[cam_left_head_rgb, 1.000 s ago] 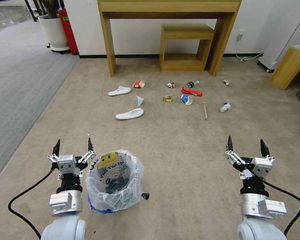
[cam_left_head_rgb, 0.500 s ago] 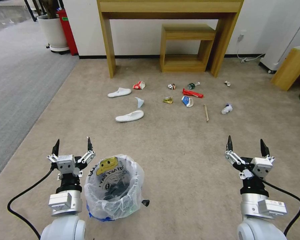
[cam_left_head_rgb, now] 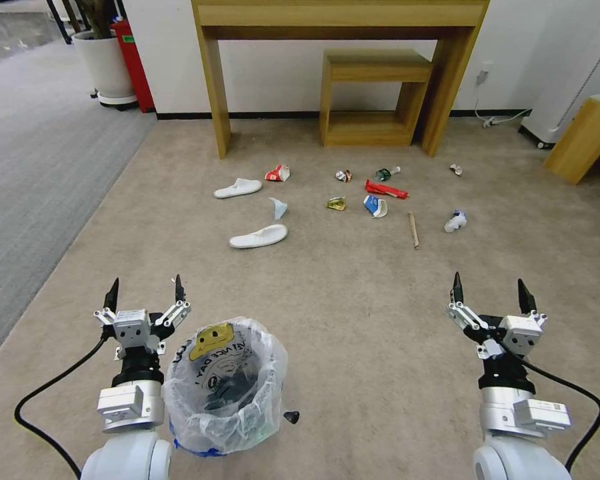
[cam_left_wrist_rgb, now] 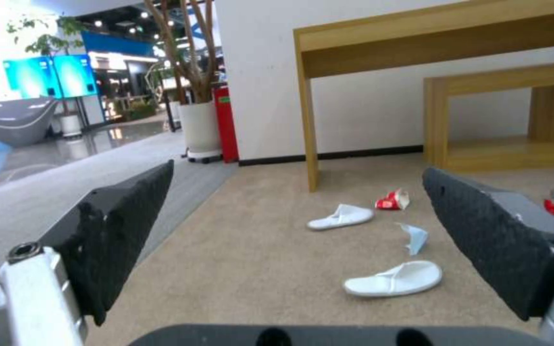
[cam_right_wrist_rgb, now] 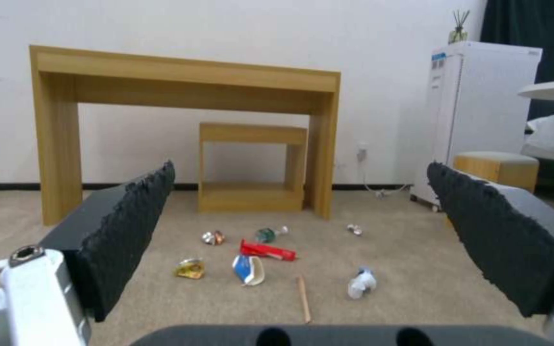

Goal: Pick up the trash bin and place the garbage on the floor into it.

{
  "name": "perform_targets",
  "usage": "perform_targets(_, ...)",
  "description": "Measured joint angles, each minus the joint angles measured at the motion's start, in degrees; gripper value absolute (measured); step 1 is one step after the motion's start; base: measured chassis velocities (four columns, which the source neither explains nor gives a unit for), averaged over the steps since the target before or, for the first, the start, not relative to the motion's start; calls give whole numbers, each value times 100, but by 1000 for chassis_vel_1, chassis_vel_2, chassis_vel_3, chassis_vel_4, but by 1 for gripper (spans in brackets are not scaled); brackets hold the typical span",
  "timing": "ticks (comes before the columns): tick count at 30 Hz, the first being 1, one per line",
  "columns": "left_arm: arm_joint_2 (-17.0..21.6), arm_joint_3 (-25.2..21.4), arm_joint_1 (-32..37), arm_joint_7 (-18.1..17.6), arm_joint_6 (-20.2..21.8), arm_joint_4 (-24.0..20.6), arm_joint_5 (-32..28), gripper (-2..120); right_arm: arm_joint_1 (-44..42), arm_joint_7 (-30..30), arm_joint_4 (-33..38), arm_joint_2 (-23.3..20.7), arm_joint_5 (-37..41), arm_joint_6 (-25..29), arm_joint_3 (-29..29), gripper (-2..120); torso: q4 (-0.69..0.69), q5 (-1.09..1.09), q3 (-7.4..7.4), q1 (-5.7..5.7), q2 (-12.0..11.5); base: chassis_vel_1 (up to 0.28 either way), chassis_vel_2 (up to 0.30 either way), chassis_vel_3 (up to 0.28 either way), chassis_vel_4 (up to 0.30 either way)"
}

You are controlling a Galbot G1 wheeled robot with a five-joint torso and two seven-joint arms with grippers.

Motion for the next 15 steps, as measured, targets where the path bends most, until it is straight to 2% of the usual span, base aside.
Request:
perform_targets(10, 0, -18, 0, -223, -98, 30, 117, 100, 14, 47, -20, -22, 20, 45, -23, 100, 0, 0, 0, 0, 0, -4, 5, 4, -3)
perform_targets(11, 0, -10, 5, -316, -105, 33, 154, 100, 14, 60, -21, -26, 26, 59, -26, 100, 0, 0, 0, 0, 0, 0, 0, 0, 0)
perform_targets(13, 0, 86, 38, -800, -107, 42, 284, 100, 1, 81, -17, -56, 62, 75, -24, 100, 0, 0, 0, 0, 0, 0, 0, 0, 0)
perform_targets(15, 0, 106, 56, -873, -106, 38, 311, 100, -5, 97, -15, -68, 65, 76, -20, 100, 0, 0, 0, 0, 0, 0, 0, 0, 0)
